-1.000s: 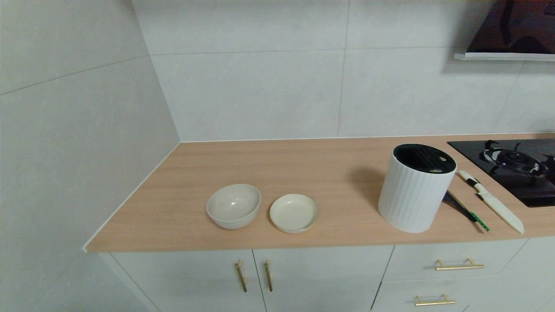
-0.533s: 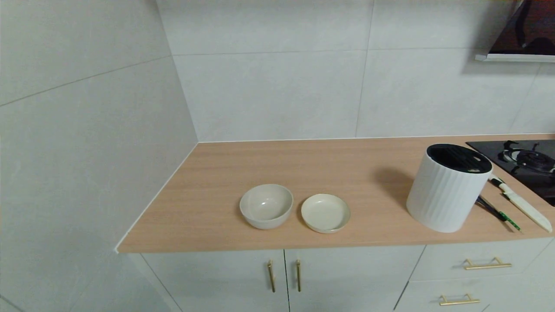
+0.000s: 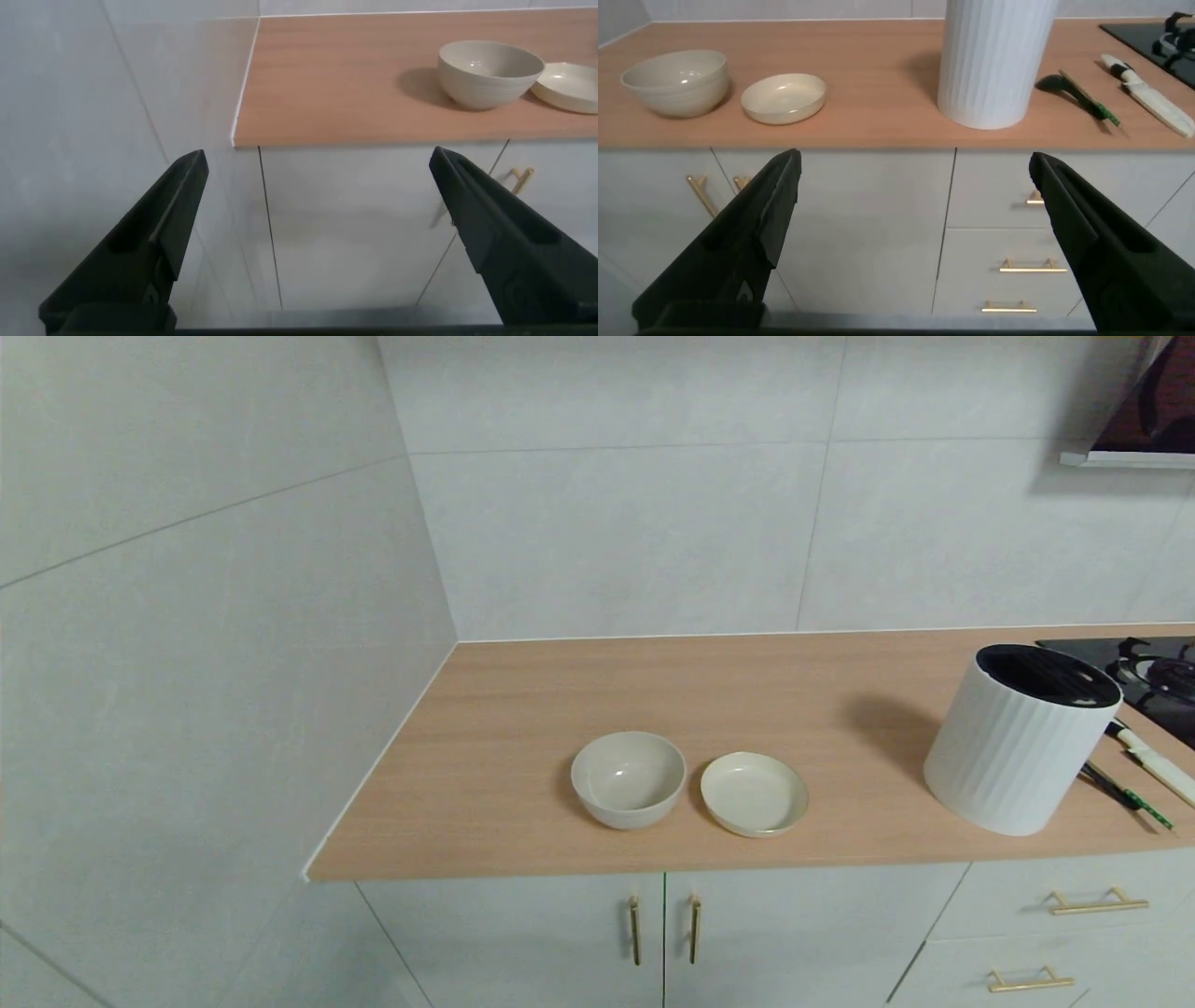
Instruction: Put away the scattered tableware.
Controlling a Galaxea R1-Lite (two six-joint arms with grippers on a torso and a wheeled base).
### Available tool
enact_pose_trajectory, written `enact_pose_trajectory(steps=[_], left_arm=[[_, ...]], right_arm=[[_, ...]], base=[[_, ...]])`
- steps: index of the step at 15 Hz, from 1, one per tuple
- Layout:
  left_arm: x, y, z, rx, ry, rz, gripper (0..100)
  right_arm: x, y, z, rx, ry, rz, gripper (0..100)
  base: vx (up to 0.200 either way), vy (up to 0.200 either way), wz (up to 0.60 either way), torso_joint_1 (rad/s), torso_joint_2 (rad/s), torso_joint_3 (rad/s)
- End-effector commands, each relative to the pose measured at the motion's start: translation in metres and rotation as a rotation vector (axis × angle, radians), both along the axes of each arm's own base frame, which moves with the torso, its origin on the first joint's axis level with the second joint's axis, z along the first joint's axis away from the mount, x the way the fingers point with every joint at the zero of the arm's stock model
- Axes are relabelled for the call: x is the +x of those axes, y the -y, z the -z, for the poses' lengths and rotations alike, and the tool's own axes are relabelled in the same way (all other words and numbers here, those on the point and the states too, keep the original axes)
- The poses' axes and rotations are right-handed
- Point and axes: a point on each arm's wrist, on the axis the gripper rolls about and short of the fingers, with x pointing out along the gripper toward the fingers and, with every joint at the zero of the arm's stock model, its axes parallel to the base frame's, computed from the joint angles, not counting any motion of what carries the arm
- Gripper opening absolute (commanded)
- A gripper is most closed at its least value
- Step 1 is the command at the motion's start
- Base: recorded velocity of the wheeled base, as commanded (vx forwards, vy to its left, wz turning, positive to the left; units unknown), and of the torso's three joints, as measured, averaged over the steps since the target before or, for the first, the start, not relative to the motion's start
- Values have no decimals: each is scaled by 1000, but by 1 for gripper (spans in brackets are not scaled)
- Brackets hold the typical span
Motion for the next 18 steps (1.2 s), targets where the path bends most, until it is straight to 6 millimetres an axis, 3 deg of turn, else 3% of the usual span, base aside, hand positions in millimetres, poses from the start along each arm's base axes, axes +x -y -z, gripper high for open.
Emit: enact_pose_trajectory(steps=[1,8,18], left_arm=[[0,0,0,0,0,2,100],[0,0,0,0,0,2,100],[0,0,0,0,0,2,100]], right_arm=[[0,0,0,0,-1,0,100],[0,0,0,0,-1,0,100],[0,0,0,1,-1,0,100]], base=[[0,0,0,0,0,0],[0,0,0,-16,39,21],[0,0,0,-226,503,271]])
